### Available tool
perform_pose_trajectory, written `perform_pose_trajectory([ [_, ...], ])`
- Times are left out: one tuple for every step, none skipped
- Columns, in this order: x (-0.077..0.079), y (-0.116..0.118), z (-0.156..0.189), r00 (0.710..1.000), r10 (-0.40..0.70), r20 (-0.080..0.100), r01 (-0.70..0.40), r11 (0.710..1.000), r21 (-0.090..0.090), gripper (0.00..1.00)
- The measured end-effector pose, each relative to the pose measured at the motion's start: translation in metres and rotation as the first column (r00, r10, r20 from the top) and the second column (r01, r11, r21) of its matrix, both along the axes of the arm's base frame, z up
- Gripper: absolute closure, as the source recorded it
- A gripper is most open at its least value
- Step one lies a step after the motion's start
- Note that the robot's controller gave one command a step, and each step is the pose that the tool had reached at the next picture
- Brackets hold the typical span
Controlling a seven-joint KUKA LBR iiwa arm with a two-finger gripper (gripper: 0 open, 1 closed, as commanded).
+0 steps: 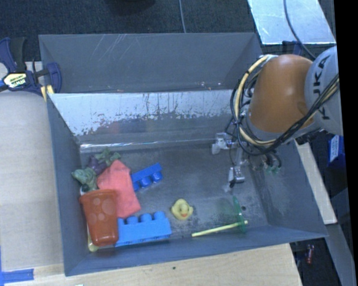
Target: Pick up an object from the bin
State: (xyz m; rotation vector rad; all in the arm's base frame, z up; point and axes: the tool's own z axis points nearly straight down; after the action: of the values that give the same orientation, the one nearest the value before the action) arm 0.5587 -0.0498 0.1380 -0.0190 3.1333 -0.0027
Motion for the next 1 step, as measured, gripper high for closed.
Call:
perform_pose_trajectory([
  [-0.0306,-0.0255,-0.0497,1.0,-0.018,0.003,0.018,1.0,-0.006,0.0],
])
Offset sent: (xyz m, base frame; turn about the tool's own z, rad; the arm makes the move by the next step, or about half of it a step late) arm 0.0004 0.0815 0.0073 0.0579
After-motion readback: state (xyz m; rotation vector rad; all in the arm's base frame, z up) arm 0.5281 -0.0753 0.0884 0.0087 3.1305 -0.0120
